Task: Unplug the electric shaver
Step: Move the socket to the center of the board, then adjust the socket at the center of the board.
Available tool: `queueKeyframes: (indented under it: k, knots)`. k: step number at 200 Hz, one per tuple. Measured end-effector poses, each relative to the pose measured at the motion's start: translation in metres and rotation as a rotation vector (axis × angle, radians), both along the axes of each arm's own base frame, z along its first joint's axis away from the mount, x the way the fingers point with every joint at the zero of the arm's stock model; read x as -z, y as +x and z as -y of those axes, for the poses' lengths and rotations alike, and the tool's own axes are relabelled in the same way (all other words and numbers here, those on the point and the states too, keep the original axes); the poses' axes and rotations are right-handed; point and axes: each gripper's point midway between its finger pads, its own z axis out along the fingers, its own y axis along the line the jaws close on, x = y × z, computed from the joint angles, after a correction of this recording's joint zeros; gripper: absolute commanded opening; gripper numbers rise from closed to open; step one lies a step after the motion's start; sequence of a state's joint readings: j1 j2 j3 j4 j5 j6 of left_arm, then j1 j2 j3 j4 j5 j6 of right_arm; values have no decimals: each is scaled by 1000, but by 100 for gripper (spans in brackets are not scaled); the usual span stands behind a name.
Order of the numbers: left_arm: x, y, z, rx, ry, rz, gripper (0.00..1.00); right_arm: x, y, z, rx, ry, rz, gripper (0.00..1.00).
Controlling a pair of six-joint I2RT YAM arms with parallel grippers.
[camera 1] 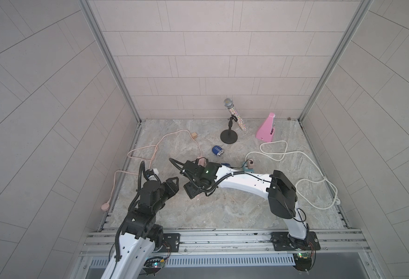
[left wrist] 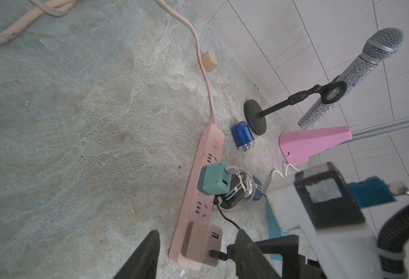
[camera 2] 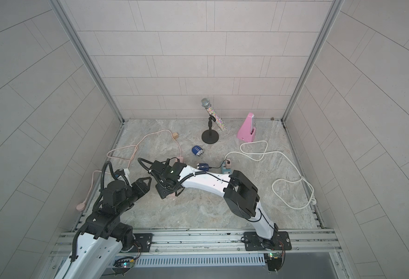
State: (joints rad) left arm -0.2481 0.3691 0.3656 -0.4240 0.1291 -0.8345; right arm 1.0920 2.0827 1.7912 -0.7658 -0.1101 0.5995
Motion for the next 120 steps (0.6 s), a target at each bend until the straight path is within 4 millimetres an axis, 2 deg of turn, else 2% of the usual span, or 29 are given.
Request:
queueKeyframes:
  k: [33, 77, 120]
  knots:
    - [0, 0, 0, 0, 3, 1, 55, 5, 7, 1, 14, -22, 4, 66]
    - [0, 0, -1, 0, 6, 3, 56, 23, 15, 11, 34, -88, 0, 62]
    - [0, 0, -1, 0, 7, 4, 56, 25, 19, 13, 40, -101, 0, 60]
